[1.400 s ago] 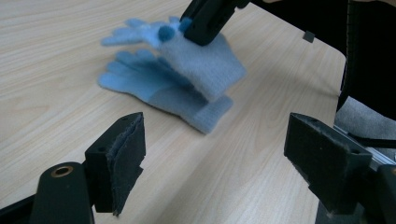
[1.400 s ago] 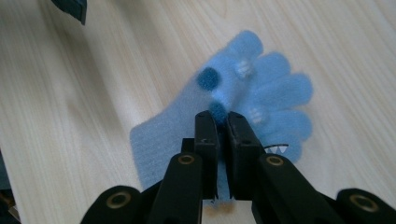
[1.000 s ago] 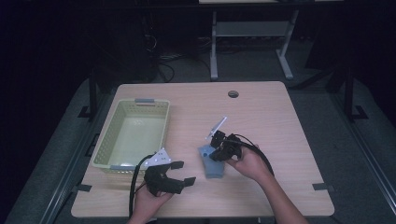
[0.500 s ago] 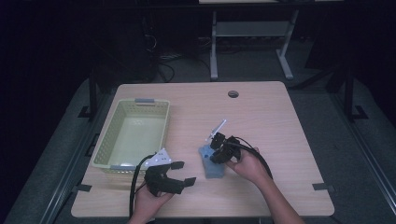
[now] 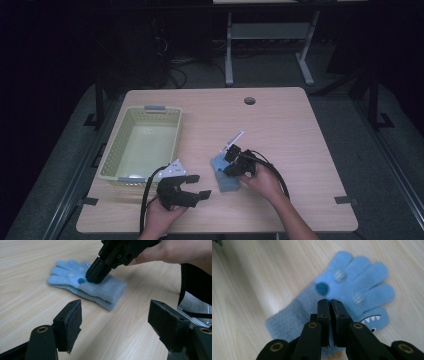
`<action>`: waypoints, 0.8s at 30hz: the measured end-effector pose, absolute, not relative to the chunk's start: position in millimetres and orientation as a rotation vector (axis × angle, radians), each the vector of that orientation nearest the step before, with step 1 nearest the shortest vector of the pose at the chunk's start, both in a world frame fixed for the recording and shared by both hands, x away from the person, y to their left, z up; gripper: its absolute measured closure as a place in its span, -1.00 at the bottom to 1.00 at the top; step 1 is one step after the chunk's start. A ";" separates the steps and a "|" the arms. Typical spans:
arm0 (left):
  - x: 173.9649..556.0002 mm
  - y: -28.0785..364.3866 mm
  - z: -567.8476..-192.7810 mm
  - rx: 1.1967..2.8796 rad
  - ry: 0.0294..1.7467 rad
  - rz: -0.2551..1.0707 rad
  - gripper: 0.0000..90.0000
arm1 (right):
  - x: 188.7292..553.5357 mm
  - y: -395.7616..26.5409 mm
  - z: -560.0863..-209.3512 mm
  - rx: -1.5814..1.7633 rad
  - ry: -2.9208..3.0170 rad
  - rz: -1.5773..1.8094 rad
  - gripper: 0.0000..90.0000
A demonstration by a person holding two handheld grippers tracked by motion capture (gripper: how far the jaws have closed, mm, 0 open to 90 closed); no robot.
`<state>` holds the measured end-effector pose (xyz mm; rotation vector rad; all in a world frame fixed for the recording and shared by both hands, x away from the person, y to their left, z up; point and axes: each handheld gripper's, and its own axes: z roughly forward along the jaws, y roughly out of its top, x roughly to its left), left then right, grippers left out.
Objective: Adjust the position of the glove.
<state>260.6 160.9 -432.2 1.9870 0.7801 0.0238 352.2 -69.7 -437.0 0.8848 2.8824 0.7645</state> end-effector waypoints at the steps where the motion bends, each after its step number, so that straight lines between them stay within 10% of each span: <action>1: 260.8 160.9 -432.3 1.987 0.781 0.022 -0.40 | 352.2 -69.7 -437.0 0.885 2.882 0.764 0.89; 13: 268.4 152.3 -437.6 1.983 0.843 -0.058 -0.37 | 343.3 -92.0 -428.7 1.074 2.805 0.917 0.18; 24: 279.6 134.0 -447.8 1.910 1.046 -0.143 -0.29 | 330.2 -126.9 -435.3 1.378 2.685 1.114 0.07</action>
